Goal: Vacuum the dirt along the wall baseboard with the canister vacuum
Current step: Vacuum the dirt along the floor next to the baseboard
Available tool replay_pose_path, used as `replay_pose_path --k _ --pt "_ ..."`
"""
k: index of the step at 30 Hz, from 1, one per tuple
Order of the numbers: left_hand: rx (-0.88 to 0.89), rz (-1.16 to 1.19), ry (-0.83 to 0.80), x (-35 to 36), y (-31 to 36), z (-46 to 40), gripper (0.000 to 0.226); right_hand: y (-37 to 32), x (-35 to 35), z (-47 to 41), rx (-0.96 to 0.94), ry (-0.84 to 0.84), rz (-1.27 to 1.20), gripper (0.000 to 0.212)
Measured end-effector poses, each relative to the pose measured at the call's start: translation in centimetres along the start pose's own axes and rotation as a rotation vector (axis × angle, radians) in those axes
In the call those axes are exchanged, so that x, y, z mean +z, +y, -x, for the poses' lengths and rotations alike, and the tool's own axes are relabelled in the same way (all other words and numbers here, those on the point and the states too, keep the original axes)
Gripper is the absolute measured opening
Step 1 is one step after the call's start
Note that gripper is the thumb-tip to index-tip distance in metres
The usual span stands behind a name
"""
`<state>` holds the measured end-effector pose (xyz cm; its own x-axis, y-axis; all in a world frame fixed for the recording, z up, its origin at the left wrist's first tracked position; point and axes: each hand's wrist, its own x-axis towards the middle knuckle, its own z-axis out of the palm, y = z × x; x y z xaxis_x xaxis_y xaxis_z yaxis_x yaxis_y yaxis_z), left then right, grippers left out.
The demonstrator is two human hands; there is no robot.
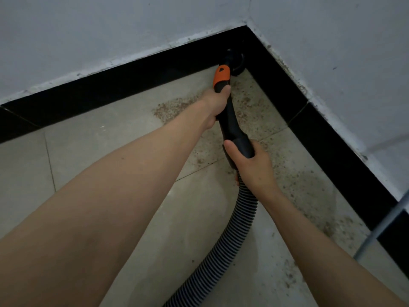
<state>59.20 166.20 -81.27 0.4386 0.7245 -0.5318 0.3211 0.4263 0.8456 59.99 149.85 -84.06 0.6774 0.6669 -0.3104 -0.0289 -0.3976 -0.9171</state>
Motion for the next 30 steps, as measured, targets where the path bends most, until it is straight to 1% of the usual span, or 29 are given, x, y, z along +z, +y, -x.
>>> replay_pose_path --k 3,6,10,12,14,15,17,21,26,30 --pt "0.01 -0.009 0.013 0.3 0.3 -0.1 0.047 -0.7 0.0 -0.2 0.032 0.004 -0.052 0.03" --pt "0.022 -0.004 0.0 0.1 0.9 0.0 0.046 -1.4 0.1 0.0 0.047 0.003 -0.088 0.034" --pt "0.027 0.012 -0.006 -1.1 0.7 0.6 0.046 -1.9 0.3 1.0 0.044 -0.055 -0.09 0.027" --pt "0.029 0.01 -0.019 -2.0 0.3 1.1 0.038 -1.7 0.4 1.7 0.043 -0.091 -0.087 0.022" --pt "0.009 0.031 -0.001 -3.1 -0.2 1.7 0.024 -1.4 0.6 2.5 0.034 -0.127 -0.06 0.02" --pt "-0.004 0.045 0.019 -3.6 -0.5 2.0 0.022 -1.2 0.8 3.0 0.026 -0.148 -0.046 0.02" --pt "-0.022 0.08 0.049 -5.0 -1.2 2.7 0.027 -0.8 1.2 3.9 0.011 -0.194 -0.024 0.02" --pt "-0.05 0.11 0.054 -8.0 -2.8 4.2 0.037 -0.3 2.0 5.4 -0.026 -0.275 0.032 0.021" --pt "-0.103 0.137 0.14 -12.0 -4.5 6.5 0.051 -0.4 3.4 7.4 -0.032 -0.395 0.113 0.04" --pt "-0.136 0.189 0.22 -15.0 -5.8 8.7 0.051 -1.0 5.1 8.8 -0.043 -0.484 0.172 0.037"
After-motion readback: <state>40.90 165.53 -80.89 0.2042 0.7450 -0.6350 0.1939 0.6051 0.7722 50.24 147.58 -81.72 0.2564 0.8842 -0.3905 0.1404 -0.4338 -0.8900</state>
